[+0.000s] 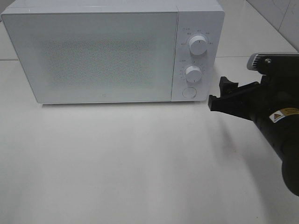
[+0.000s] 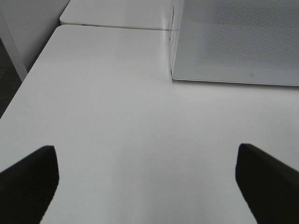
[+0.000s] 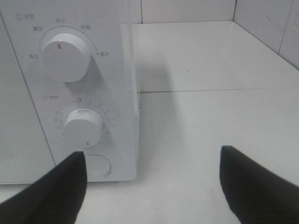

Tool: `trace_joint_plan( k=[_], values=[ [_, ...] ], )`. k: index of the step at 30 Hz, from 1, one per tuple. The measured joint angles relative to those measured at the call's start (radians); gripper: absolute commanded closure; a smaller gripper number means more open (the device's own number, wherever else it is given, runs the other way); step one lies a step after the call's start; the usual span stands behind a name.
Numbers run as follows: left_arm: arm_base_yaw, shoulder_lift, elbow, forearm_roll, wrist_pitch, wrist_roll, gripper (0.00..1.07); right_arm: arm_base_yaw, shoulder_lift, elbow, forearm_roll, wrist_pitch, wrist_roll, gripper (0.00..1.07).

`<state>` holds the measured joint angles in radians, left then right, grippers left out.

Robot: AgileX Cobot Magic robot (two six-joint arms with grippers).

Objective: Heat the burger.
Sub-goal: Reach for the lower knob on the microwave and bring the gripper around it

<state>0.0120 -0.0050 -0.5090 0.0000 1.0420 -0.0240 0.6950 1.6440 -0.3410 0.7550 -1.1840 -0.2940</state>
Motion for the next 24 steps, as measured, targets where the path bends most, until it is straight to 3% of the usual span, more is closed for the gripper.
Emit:
trace_joint_plan(
  k=[9,24],
  values=[
    [0.000,0.000,0.000,0.000,0.000,0.000,0.09,0.104,0.080,-0.106,0.064,-0.008,-0.077,0.34],
    [0.000,0.000,0.000,0.000,0.000,0.000,0.09,0.106,0.164,-0.196,0.088,-0.009,-0.078,0.34]
  ],
)
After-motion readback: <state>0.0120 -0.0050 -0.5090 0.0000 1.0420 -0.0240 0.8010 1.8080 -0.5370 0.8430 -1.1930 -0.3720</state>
